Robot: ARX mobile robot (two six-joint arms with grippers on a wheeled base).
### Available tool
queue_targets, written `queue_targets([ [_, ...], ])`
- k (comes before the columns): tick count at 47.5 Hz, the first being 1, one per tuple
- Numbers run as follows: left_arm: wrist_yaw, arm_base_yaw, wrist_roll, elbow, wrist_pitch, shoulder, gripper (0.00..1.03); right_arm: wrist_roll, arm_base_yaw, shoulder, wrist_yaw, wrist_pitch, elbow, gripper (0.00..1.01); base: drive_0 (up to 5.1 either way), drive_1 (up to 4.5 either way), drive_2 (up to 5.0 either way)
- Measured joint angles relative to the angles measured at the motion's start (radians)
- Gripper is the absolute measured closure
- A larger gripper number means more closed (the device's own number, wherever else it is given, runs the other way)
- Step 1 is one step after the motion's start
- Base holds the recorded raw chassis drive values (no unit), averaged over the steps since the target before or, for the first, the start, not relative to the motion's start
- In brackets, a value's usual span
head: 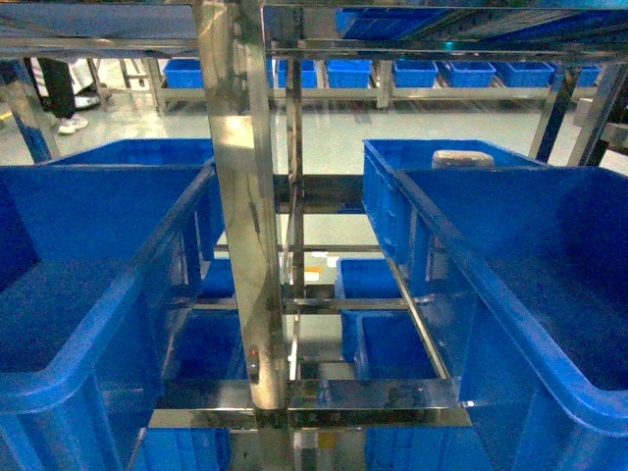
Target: Sort and place red and yellow blocks in left bins
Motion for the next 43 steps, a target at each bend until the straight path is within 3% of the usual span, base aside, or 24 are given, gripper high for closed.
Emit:
queue_targets([
  [9, 0.000, 0.000, 0.000, 0.000, 0.000, 0.000, 0.76, -0.008, 0.002, 0.040, 0.028, -0.084, 0.141, 0.74, 0.0, 0.00, 0.0],
  [15, 0.000, 0.000, 0.000, 0.000, 0.000, 0.000, 0.76, -0.006, 0.017, 0.064, 0.047, -0.122, 0.172, 0.74, 0.0, 0.00, 0.0],
  [33, 0.000, 0.000, 0.000, 0.000, 0.000, 0.000, 0.77, 0.039, 0.075, 0.065, 0.068, -0.053, 0.079, 0.74, 0.0, 0.00, 0.0],
  [43, 0.000, 0.000, 0.000, 0.000, 0.000, 0.000, 0.77, 0.054, 0.081, 0.065, 0.080, -0.003, 0.025, 0.74, 0.0, 0.00, 0.0],
])
